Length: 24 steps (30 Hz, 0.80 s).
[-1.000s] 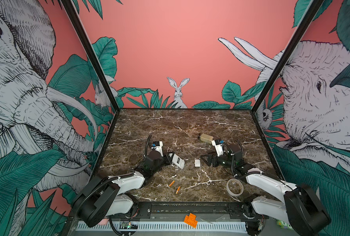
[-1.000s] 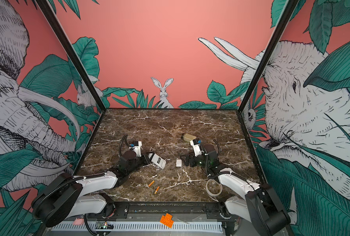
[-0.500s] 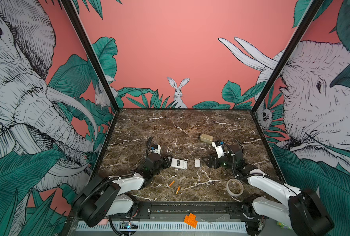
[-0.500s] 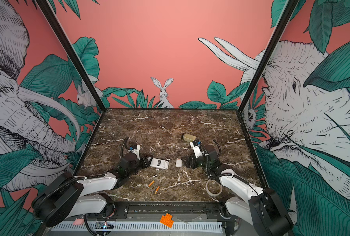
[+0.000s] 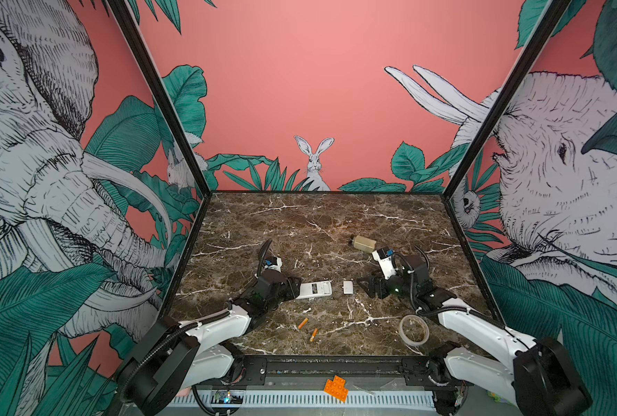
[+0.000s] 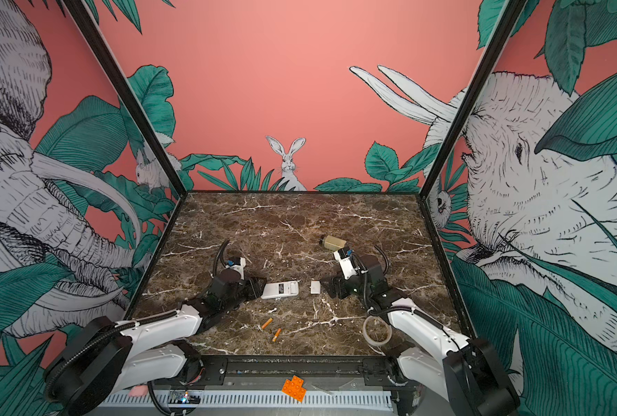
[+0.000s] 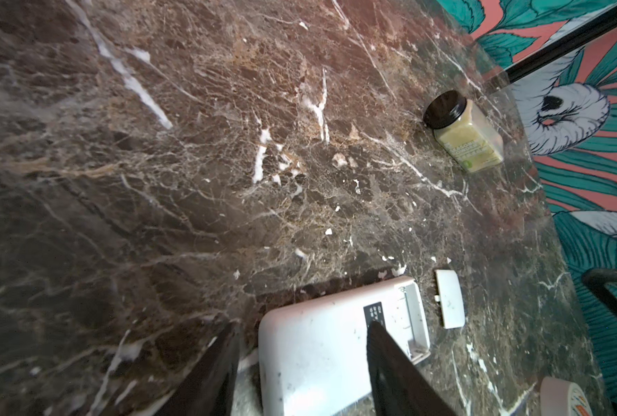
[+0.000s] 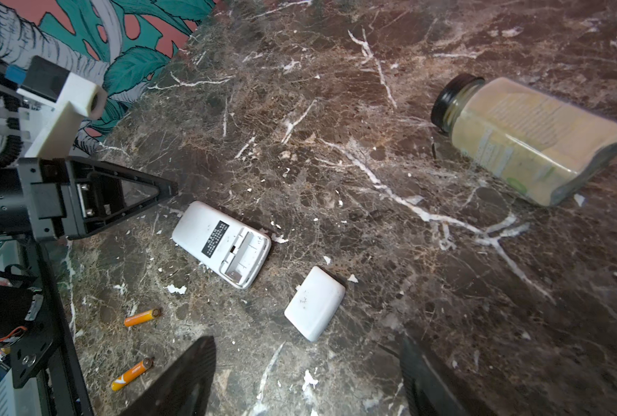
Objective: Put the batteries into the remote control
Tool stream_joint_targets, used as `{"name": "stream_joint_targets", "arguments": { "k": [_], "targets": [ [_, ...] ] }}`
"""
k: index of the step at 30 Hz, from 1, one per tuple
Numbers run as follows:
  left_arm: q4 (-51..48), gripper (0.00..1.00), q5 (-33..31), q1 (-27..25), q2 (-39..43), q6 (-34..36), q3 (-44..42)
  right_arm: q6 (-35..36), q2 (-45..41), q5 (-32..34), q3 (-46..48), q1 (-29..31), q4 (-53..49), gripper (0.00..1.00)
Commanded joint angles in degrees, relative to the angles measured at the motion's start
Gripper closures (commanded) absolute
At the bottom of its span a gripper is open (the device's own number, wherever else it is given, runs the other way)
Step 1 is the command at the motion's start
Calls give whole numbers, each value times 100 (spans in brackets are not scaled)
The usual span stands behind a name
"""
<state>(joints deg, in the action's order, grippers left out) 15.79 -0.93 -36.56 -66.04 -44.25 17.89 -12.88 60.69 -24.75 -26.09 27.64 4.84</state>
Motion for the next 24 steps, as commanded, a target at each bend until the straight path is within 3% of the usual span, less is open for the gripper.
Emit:
{"name": "stream_joint_targets", "arguments": {
  "k": [1,6,12,18,24],
  "targets": [
    [-1302,42,44,8,401,450,382,656,-212,339,-314,324,-764,20],
    [-2378,41,179,6,812,802,699,979,-258,354,-551,791,-1172,20],
    [-2669,41,397,10,1341,728,573,1363,18,1036,-1151,1832,-1863,20],
    [-2902,40,287,53,1925,790,399,758,397,1863,-1643,2590,-2387,21],
    [-3001,45,594,61,1860,1112,404,163,230,2557,-1636,3370,-2425,21]
  ]
}}
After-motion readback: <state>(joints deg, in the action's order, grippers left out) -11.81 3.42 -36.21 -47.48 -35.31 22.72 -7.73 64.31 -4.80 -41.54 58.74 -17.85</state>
